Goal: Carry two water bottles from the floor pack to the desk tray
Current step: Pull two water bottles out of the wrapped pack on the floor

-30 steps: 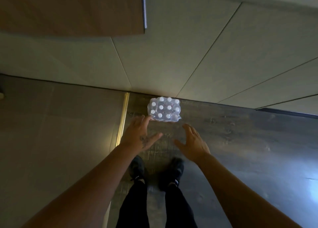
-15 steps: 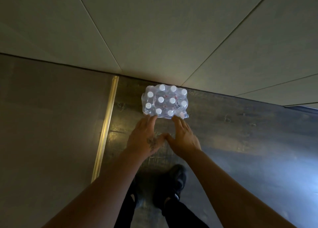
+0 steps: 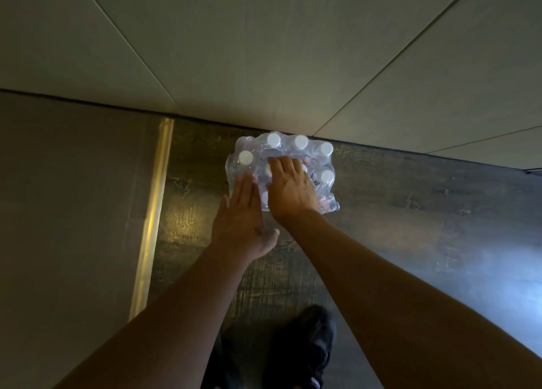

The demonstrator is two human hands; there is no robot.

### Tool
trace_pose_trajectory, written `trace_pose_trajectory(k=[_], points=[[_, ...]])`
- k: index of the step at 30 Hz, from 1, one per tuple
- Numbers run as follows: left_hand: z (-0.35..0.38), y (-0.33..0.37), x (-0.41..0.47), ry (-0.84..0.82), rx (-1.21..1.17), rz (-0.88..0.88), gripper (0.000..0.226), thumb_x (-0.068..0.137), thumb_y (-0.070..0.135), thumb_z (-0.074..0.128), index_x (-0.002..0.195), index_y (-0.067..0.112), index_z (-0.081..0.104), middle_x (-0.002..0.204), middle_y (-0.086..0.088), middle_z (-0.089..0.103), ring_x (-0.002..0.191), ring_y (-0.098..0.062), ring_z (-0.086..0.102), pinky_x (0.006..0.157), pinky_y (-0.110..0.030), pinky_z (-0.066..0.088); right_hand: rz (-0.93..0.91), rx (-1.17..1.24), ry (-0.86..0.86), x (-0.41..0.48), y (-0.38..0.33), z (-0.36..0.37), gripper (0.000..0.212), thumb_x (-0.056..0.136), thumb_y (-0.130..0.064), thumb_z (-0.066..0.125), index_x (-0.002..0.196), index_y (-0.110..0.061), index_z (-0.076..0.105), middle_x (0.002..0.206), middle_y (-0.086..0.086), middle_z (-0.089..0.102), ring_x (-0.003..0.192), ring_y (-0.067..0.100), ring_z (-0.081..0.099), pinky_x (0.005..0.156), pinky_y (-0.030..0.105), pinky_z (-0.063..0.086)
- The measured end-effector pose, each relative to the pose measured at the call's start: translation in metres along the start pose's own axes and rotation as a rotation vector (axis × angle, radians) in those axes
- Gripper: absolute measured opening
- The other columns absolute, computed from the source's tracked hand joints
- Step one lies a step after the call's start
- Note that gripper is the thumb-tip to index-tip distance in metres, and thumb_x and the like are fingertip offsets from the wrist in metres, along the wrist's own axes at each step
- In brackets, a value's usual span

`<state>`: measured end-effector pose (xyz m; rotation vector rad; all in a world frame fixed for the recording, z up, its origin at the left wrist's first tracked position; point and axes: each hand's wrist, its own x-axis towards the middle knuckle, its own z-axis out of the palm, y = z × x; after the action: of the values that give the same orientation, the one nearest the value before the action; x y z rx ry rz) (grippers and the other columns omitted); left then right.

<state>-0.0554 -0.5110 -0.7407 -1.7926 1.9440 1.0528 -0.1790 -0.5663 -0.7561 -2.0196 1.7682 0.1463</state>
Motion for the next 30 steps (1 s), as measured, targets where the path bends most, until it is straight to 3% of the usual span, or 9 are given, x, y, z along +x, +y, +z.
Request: trace_pose_trajectory(k=[8, 22, 25, 28, 30], points=[[0.002, -0.008, 0.007, -0.033, 0.013, 0.036, 0.126, 0.096, 0.080, 0.050, 0.170, 0.010, -0.023, 0.177, -0.008, -0.039, 0.167, -0.025, -0.030, 0.139, -0.052, 0.000, 0.038, -0.019, 0.016, 0.020, 0.008, 0.007, 0.037, 0.102, -0.034, 0.062, 0.134, -0.018, 0.054, 0.126, 0.006, 0.059, 0.118, 0.025, 0.055, 0.100, 0.039, 0.049], [0.011, -0.004, 0.005, 0.021, 0.033, 0.038, 0.123, 0.098, 0.080, 0.045, 0.169, 0.009, -0.027, 0.173, -0.008, -0.046, 0.165, -0.026, -0.034, 0.139, -0.053, 0.000, 0.016, 0.215, 0.177, -0.006, 0.010, -0.016, 0.028, 0.102, -0.027, 0.064, 0.125, -0.014, 0.056, 0.114, 0.006, 0.070, 0.106, 0.025, 0.067, 0.078, 0.034, 0.051], [0.024, -0.005, 0.004, 0.128, -0.030, 0.043, 0.116, 0.100, 0.076, 0.045, 0.171, 0.011, -0.022, 0.176, -0.008, -0.040, 0.167, -0.026, -0.029, 0.140, -0.052, 0.001, 0.015, 0.329, 0.233, -0.026, 0.012, -0.037, 0.031, 0.102, -0.025, 0.063, 0.131, -0.016, 0.055, 0.118, 0.004, 0.069, 0.101, 0.021, 0.068, 0.072, 0.030, 0.049], [0.032, -0.006, 0.002, 0.239, -0.168, 0.046, 0.106, 0.103, 0.068, 0.050, 0.174, 0.015, -0.009, 0.182, -0.007, -0.025, 0.170, -0.024, -0.019, 0.140, -0.051, 0.007, 0.072, 0.445, 0.287, -0.043, 0.014, -0.061, 0.029, 0.103, -0.030, 0.061, 0.131, -0.025, 0.053, 0.119, -0.006, 0.067, 0.094, -0.001, 0.055, 0.071, 0.023, 0.045], [0.032, -0.003, 0.000, 0.297, -0.327, 0.031, 0.105, 0.103, 0.064, 0.057, 0.175, 0.018, -0.003, 0.185, -0.008, -0.012, 0.172, -0.024, -0.007, 0.139, -0.052, 0.017, 0.084, 0.470, 0.322, -0.052, 0.014, -0.076, 0.028, 0.102, -0.034, 0.058, 0.128, -0.024, 0.054, 0.118, -0.009, 0.067, 0.094, -0.006, 0.050, 0.069, 0.013, 0.041]])
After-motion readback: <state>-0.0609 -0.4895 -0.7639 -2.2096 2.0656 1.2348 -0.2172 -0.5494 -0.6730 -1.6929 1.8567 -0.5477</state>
